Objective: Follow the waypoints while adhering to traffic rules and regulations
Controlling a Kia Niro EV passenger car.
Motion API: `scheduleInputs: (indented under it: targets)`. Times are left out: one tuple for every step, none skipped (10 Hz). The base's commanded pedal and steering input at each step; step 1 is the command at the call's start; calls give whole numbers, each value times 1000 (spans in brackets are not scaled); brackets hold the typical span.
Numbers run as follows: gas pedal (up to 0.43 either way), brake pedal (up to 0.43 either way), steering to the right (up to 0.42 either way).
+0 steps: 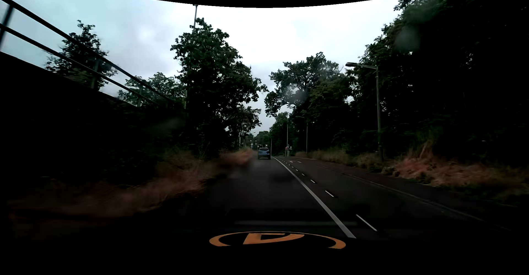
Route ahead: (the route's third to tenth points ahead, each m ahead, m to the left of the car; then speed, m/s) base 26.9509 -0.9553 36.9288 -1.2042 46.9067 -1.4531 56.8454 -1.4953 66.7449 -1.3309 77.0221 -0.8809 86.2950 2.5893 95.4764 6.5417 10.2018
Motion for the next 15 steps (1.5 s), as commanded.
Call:
scheduleInputs:
  targets:
    - [169,0,-1]
    - [169,0,-1]
    - [169,0,-1]
    - [169,0,-1]
    - [169,0,-1]
    - [157,0,-2]
    - [157,0,-1]
    - [157,0,-1]
    - [150,0,-1]
    - [150,0,-2]
    - [138,0,-1]
    - [138,0,-1]
    - [138,0,-1]
    - [138,0,-1]
    - [138,0,-1]
